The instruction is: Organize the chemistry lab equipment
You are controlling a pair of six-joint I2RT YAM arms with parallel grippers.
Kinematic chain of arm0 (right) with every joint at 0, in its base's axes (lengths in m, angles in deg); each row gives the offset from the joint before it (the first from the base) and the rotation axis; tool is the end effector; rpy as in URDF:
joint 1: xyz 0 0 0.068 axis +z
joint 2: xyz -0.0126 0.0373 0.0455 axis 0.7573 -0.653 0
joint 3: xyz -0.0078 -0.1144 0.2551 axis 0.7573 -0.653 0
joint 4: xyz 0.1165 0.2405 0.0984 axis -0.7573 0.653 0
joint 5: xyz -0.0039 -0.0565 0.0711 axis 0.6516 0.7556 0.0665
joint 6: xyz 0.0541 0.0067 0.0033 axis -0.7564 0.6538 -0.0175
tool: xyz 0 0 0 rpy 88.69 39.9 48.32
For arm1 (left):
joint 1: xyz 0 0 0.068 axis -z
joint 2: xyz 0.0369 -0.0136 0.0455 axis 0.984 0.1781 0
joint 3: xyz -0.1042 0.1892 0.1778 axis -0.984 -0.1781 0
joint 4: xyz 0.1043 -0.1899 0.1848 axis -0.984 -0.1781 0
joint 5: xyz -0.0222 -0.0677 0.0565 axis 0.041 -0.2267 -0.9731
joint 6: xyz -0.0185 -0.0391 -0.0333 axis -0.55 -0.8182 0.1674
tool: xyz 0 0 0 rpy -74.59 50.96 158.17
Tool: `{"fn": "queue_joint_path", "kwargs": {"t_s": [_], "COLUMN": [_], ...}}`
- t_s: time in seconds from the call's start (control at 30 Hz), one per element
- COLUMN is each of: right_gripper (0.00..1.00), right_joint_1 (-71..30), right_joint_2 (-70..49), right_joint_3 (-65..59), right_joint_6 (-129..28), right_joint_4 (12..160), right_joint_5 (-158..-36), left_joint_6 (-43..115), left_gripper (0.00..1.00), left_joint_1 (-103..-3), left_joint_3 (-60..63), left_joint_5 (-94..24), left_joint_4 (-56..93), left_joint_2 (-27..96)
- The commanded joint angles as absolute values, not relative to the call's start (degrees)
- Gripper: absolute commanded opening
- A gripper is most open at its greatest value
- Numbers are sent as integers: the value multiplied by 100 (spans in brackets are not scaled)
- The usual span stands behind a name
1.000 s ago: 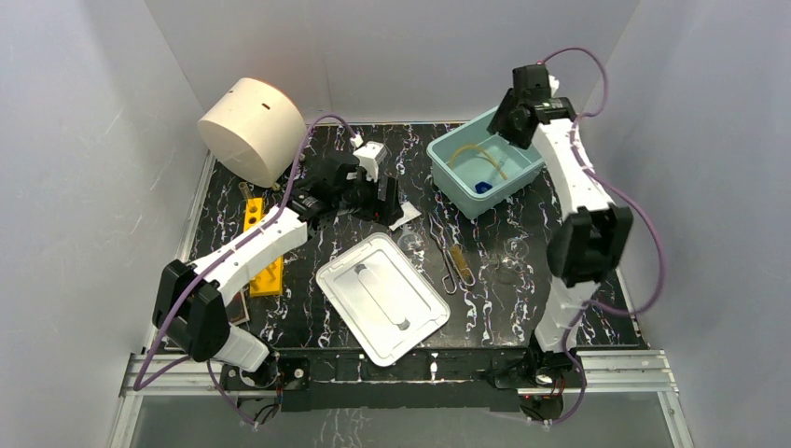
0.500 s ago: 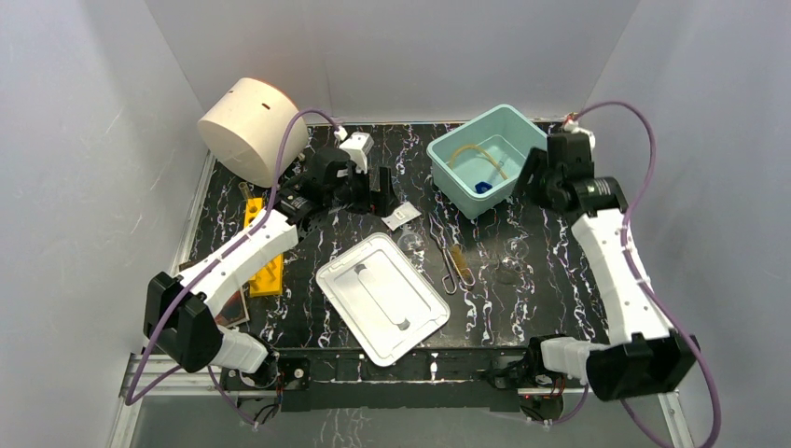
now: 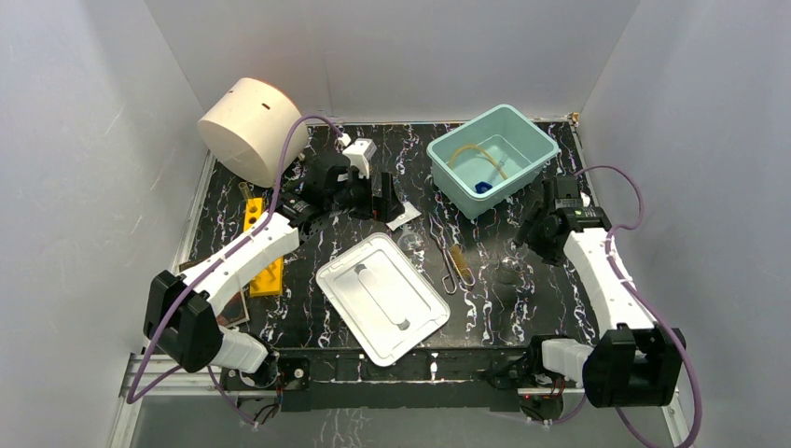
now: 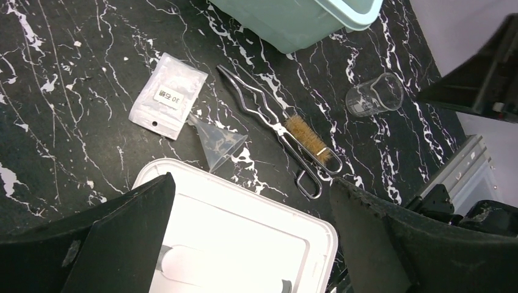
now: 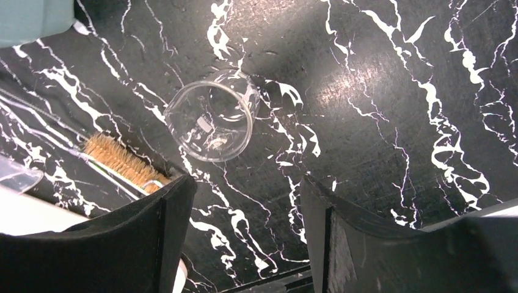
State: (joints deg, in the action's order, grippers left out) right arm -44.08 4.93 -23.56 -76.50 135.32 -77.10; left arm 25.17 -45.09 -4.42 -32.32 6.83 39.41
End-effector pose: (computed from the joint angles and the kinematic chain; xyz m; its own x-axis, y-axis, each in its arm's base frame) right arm 0.2372 0.0137 0.2753 -0.7184 0.4671 -0.5154 0.4797 0.8693 0.1193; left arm 0.2851 -0.2057 0.3278 -0.5704 -0.0543 -0.8196 0.5269 0.7413 -0.4158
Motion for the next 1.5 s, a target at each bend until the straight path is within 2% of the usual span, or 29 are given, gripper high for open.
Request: {"fn": "queue_joint_path", "kwargs": {"t_s": [0.0, 0.23, 0.6, 0.8, 0.97, 1.07, 1.27, 1.47], "right_gripper": [71, 54, 36, 28, 10, 2, 0, 0], "right_joint_1": [-4596, -4687, -4712, -4704, -4711, -4706, -4703, -4703], "right_joint_2": [279, -119, -623, -668, -672, -455, -72, 345], "right_joint_3": [-2449, -2764, -2863, -3068, -2834, -2592, -1643, -1168], "right_joint_6": [-7673, -7445, -7144, -7160, -7066, -7019, -7074, -7310], "right_joint_4": [12976, 12369, 12030, 11760, 11981, 12080, 12497, 12146], "right_joint_5": [-7846, -7929, -7621, -7549, -7374, -7072, -6667, -7258], "left_joint_6": [2577, 2561, 2497, 2528, 2528, 2528, 2526, 2557], "left_gripper": [98, 98, 98, 98, 98, 98, 98, 98], "left_joint_1": [-4529, -4529, -4529, -4529, -4529, -4529, -4529, -4529], "left_joint_3": [-490, -509, -544, -515, -501, -455, -404, -395], "left_joint_5": [-2918, -2781, -2806, -2899, -2910, -2891, -2956, -3093], "left_joint_4": [858, 857, 886, 828, 845, 825, 829, 783], "left_joint_2": [3641, 3642, 3677, 3716, 3767, 3803, 3856, 3850]}}
